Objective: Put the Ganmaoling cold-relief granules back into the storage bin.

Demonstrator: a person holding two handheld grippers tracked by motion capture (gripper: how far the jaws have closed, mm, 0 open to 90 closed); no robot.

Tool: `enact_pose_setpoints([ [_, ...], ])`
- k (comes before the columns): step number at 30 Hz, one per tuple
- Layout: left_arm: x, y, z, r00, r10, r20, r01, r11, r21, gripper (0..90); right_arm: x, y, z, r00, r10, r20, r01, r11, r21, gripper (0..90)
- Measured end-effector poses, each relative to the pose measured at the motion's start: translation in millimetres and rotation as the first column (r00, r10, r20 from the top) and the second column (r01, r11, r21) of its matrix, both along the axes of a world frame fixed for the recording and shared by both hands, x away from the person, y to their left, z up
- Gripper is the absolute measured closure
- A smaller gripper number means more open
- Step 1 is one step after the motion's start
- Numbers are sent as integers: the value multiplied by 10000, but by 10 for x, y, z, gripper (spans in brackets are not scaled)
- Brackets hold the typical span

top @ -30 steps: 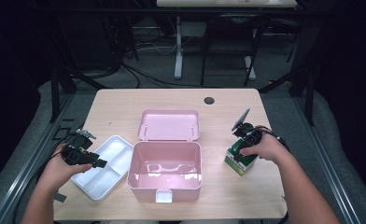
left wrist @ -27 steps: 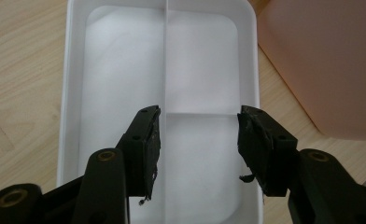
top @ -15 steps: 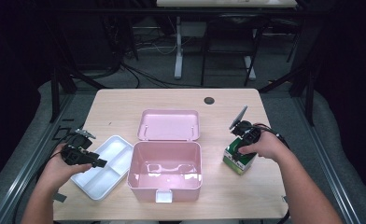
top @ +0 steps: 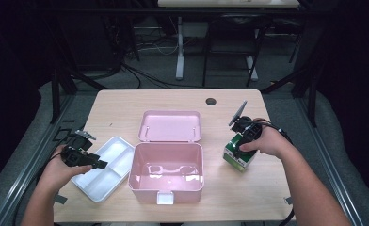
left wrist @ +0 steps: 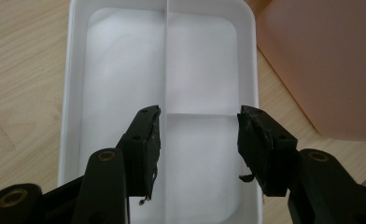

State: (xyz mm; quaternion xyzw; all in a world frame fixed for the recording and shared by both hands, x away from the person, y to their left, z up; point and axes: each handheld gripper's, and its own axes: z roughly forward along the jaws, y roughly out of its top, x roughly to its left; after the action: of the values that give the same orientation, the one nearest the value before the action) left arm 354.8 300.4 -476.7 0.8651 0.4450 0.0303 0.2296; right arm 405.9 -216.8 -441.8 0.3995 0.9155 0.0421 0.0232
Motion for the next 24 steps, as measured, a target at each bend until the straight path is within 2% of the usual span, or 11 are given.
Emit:
enact_pose_setpoints([
  [4, -1, 3, 1, 10000, 14, 1, -14, 10000, -15, 490, -12, 38, 72, 9995, 292, 152, -293, 9995, 69, 160],
  [6, 1, 4, -1, 10000, 7, -8, -7, 10000, -3, 490, -22, 63, 123, 9969, 737, 269, -736, 9973, -48, 160],
  [7, 1, 4, -1, 10000, 7, -8, -7, 10000, -3, 490, -22, 63, 123, 9969, 737, 269, -736, 9973, -48, 160],
  [8, 1, 4, -2, 10000, 0, -11, 0, 10000, 1, 490, -33, 74, 134, 9939, 937, 584, -925, 9954, -230, 160],
  [9, 2, 3, -2, 10000, 0, -12, 0, 10000, 2, 490, -33, 76, 157, 9922, 1167, 447, -1162, 9931, -130, 160],
  [10, 3, 2, -3, 10000, -13, -6, 13, 10000, -6, 490, -44, 86, 187, 9863, 1537, 602, -1537, 9881, -43, 161],
  [12, 3, 1, -2, 10000, -19, -6, 19, 10000, 8, 490, -54, 94, 204, 9831, 1707, 661, -1707, 9853, -61, 161],
  [15, 4, -4, -7, 10000, -19, -38, 19, 10000, 25, 490, -83, 120, 241, 9689, 2350, 777, -2346, 9720, -154, 162],
  [16, 7, -5, -13, 10000, -26, -53, 26, 10000, 0, 491, -94, 131, 256, 9615, 2617, 839, -2611, 9651, -181, 163],
  [20, 12, -6, -25, 10000, -41, -69, 41, 10000, 33, 491, -105, 149, 262, 9550, 2858, 797, -2840, 9583, -327, 163],
  [24, 13, -4, -25, 10000, -12, -76, 12, 10000, 17, 491, -107, 171, 266, 9433, 3211, 839, -3180, 9469, -484, 163],
])
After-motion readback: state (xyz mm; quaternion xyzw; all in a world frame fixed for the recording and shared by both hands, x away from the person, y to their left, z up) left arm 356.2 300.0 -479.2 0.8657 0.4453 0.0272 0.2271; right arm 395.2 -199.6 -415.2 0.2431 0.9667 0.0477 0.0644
